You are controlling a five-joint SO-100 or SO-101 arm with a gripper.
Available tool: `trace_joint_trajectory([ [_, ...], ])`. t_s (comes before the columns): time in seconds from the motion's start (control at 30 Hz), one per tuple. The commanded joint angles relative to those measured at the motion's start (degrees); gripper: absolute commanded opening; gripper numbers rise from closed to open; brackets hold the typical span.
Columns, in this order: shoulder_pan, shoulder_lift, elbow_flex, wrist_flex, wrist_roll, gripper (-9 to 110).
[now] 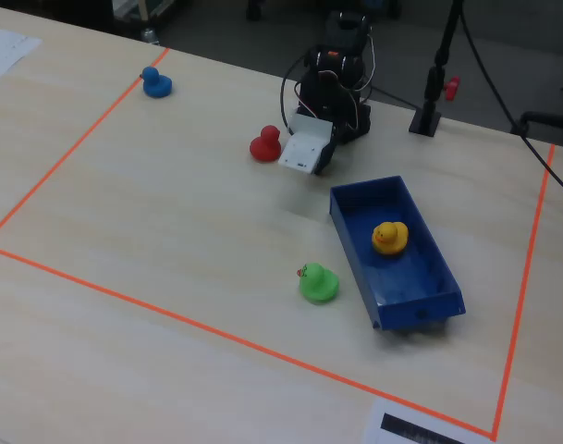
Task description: Grasp yellow duck and put it into box.
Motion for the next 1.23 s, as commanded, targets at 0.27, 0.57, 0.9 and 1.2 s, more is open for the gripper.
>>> trace_joint_trajectory([
  [0.27, 0.88, 2.9, 0.09, 2.37, 0.44, 2],
  [0.57, 0.88, 2.9, 0.09, 2.37, 0.44, 5],
  [0.9, 0.88, 2.9, 0.09, 2.37, 0.44, 5],
  [1.2, 0.88, 2.9, 0.09, 2.37, 0.44, 5],
])
